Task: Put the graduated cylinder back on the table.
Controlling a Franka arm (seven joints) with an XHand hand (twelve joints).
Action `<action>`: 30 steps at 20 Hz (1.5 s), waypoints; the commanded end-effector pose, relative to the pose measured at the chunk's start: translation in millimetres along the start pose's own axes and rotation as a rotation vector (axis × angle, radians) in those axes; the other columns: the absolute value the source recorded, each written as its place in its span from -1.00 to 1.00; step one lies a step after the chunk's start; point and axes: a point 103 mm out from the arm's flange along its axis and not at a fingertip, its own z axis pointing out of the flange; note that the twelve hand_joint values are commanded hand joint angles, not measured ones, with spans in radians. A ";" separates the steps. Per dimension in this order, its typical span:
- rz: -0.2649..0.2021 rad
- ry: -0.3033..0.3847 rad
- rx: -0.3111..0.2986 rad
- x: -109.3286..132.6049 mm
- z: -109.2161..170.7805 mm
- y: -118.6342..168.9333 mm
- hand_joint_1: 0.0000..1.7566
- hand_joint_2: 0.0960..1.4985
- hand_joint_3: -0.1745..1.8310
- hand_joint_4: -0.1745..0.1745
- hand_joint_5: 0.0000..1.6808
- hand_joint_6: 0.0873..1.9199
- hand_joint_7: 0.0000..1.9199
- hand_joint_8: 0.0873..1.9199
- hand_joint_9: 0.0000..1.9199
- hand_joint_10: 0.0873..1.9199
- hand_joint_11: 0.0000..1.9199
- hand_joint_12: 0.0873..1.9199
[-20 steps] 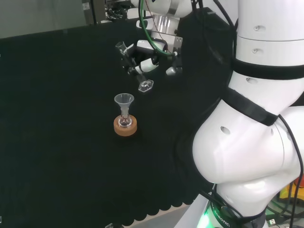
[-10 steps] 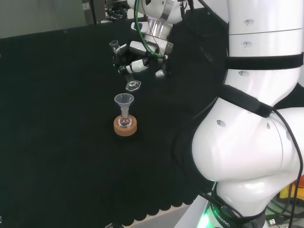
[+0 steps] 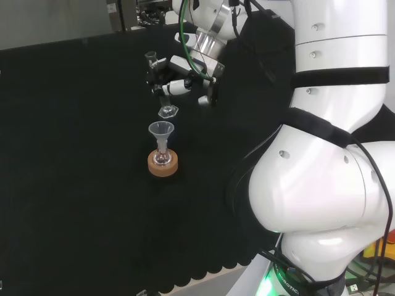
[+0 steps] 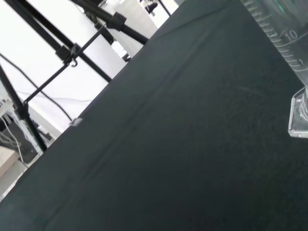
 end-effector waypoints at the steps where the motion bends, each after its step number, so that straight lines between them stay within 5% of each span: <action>1: 0.013 -0.004 -0.049 -14.5 2.1 1.2 0.41 0.52 -0.82 -1.00 0.04 0.17 -0.06 0.16 0.38 -0.96 0.19 -0.25; 15: 0.021 0.005 -0.090 -24.5 9.4 -7.5 0.40 0.55 -0.82 -1.00 0.00 0.23 -0.10 0.22 0.35 -0.97 0.17 -0.21; 18: 0.026 0.009 -0.083 -25.5 12.4 -9.7 0.30 0.56 -0.82 -1.00 0.00 0.24 -0.04 -0.23 0.33 -0.98 0.15 -0.20; 20: 0.029 0.012 -0.090 -25.6 13.3 -11.1 0.29 0.57 -0.82 -1.00 0.00 0.24 -0.02 -0.35 0.32 -0.98 0.14 -0.20; 30: 0.029 0.010 -0.086 -22.9 15.7 -18.4 0.28 0.55 -0.83 -1.00 0.02 0.21 -0.08 -0.41 0.28 -0.99 0.17 -0.17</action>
